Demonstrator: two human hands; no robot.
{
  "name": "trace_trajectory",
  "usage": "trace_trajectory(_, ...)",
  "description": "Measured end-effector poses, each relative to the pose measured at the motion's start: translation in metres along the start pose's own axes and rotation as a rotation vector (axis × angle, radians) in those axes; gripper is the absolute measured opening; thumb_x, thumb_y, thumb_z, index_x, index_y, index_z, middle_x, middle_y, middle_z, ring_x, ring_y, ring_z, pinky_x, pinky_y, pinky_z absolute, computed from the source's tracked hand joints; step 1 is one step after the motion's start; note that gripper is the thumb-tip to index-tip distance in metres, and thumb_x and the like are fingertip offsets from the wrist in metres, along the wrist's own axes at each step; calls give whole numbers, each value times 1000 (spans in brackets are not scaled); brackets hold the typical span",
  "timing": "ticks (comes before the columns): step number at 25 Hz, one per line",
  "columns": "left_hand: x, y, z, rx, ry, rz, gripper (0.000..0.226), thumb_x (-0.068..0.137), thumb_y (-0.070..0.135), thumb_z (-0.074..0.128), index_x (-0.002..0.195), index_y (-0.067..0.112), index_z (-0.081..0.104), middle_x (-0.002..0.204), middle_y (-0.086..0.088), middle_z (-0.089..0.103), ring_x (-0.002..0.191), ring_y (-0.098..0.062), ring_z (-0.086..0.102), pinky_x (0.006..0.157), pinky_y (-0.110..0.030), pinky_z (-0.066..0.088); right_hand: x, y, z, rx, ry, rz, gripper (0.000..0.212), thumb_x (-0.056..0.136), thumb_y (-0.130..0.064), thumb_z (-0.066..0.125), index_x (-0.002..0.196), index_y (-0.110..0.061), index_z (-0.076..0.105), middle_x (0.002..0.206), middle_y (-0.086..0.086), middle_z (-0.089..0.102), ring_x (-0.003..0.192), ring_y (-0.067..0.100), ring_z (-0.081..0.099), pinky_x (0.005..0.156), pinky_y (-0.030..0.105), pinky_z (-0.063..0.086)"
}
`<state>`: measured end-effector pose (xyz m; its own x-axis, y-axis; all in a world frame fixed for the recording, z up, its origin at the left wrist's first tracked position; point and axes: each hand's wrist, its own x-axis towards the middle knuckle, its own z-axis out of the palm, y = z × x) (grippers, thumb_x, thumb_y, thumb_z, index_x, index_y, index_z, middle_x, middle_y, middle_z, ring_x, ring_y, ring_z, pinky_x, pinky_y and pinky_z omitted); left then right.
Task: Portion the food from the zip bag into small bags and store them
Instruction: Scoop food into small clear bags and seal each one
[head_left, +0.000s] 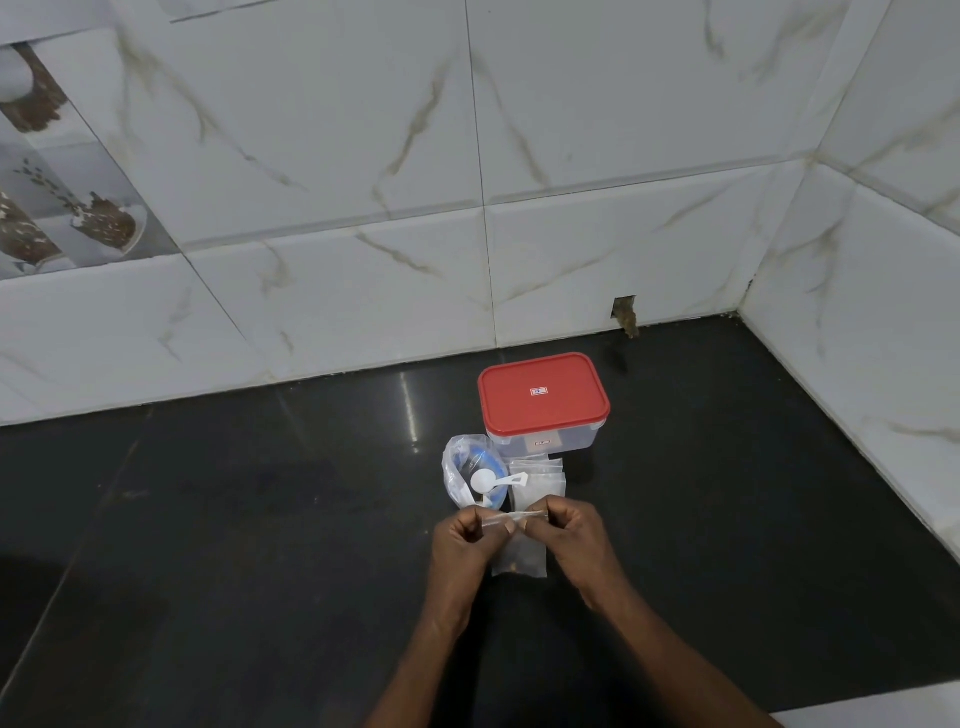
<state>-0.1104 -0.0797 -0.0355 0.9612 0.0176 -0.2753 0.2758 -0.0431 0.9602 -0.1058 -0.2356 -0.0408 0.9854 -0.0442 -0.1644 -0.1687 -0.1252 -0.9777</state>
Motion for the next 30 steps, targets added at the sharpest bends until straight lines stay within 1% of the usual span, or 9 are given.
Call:
trace_trajectory(7, 11, 3, -7, 72, -127, 44, 5, 84, 4, 76, 87, 6, 79, 86, -10, 79, 88, -30, 74, 80, -37, 59, 0, -3, -15, -123, -143, -128, 4, 80, -14, 77, 81, -18, 79, 77, -2, 75, 74, 11, 70, 68, 21, 55)
trace_trajectory(11, 14, 3, 2, 113, -51, 19, 9, 88, 5, 71, 87, 10, 79, 83, -6, 78, 87, -28, 73, 77, -33, 59, 5, -2, -18, -158, -68, -74, 15, 86, -8, 69, 89, -18, 79, 81, -5, 75, 79, 7, 70, 72, 22, 55)
trace_trajectory(15, 17, 6, 9, -45, 30, 6, 16, 87, -6, 68, 99, 1, 75, 92, -10, 79, 91, -29, 75, 84, -41, 61, 7, 0, -30, 54, -52, 27, 28, 88, -4, 67, 109, -21, 72, 96, -1, 76, 93, 12, 72, 83, 27, 58)
trace_trajectory(18, 22, 8, 17, -114, 54, 31, 31, 84, -7, 71, 111, 9, 73, 95, -14, 78, 92, -28, 75, 85, -40, 60, 2, 10, -33, -32, -108, 30, 19, 90, -5, 65, 101, -18, 74, 94, -2, 77, 90, 13, 73, 83, 31, 58)
trace_trajectory(21, 25, 8, 18, -109, 257, 43, 29, 86, 0, 73, 110, 17, 73, 90, -7, 78, 84, -20, 75, 79, -33, 61, 4, 26, -33, -173, 68, 74, 15, 88, -8, 66, 87, -19, 76, 82, -4, 76, 78, 12, 71, 76, 37, 58)
trace_trajectory(24, 42, -1, -1, -29, 525, 7, 16, 89, 6, 71, 102, 15, 73, 88, -5, 76, 84, -25, 74, 82, -45, 62, 12, 34, -35, -262, 177, 75, 12, 84, -8, 70, 79, -18, 72, 78, -2, 71, 73, 13, 66, 69, 33, 54)
trace_trajectory(26, 54, -1, -14, 85, 564, -46, 13, 89, 22, 72, 100, 16, 70, 90, 0, 73, 86, -27, 73, 85, -49, 60, 14, 38, -31, -404, 211, 33, 10, 83, -11, 71, 81, -18, 65, 83, -4, 61, 75, 15, 60, 65, 28, 45)
trace_trajectory(28, 62, 6, -18, 174, 519, -89, 19, 89, 38, 71, 92, 21, 62, 87, 7, 67, 87, -24, 70, 84, -46, 58, 11, 41, -22, -608, 216, 46, 14, 84, -23, 69, 96, -20, 61, 95, -4, 55, 87, 17, 58, 68, 29, 44)
trace_trajectory(30, 68, 15, -16, 266, 461, -84, 30, 87, 45, 72, 87, 19, 58, 83, 5, 63, 82, -20, 64, 78, -36, 54, 9, 41, -17, -706, 274, 32, 38, 84, -28, 67, 120, -19, 56, 111, 0, 53, 101, 18, 54, 79, 33, 48)
